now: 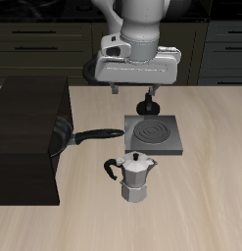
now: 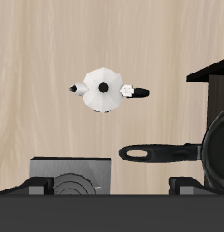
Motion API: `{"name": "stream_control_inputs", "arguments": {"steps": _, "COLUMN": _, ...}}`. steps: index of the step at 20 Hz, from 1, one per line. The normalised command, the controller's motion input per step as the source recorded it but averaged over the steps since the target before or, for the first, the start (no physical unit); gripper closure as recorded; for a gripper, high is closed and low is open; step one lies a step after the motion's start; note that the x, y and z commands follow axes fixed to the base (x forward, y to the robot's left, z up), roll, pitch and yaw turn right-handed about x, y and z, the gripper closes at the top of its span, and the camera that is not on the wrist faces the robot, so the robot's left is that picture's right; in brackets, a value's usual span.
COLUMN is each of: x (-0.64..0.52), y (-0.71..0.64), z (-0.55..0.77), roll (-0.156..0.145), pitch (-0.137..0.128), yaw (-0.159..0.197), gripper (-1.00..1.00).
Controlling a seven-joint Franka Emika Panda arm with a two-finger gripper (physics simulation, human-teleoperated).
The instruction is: Place the moka pot on the stove and turn on the stove
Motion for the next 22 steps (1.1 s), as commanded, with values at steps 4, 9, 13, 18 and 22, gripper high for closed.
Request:
{"name": "stream_control_inputs", "arguments": {"steps": 4, "x": 0.19, "y": 0.17, "z": -0.06, "roll": -0.002, "pitch": 0.013, "yaw": 0.004, "gripper": -1.00}}
{"name": "stream_control_inputs", "arguments": {"steps": 9, "x": 0.18, "y": 0.07, "z": -0.03, "roll": -0.033, "pitch": -0.020, "yaw": 0.026, "gripper": -1.00}}
{"name": "stream_control_inputs", "arguments": {"steps": 13, "x": 0.14, "y": -0.01, "z": -0.07, "roll": 0.010, "pitch": 0.003, "yaw": -0.011, "gripper": -1.00}}
{"name": "stream_control_inputs", "arguments": {"steps": 18, "x": 0.15, "y": -0.03, "z": -0.08, "roll": -0.006, "pitch": -0.008, "yaw": -0.020, "gripper": -1.00}}
{"name": "stream_control_inputs", "arguments": {"steps": 22, "x": 0.15, "y": 0.00, "z": -0.09, "roll": -0.016, "pitch": 0.004, "yaw": 0.004, "gripper": -1.00}}
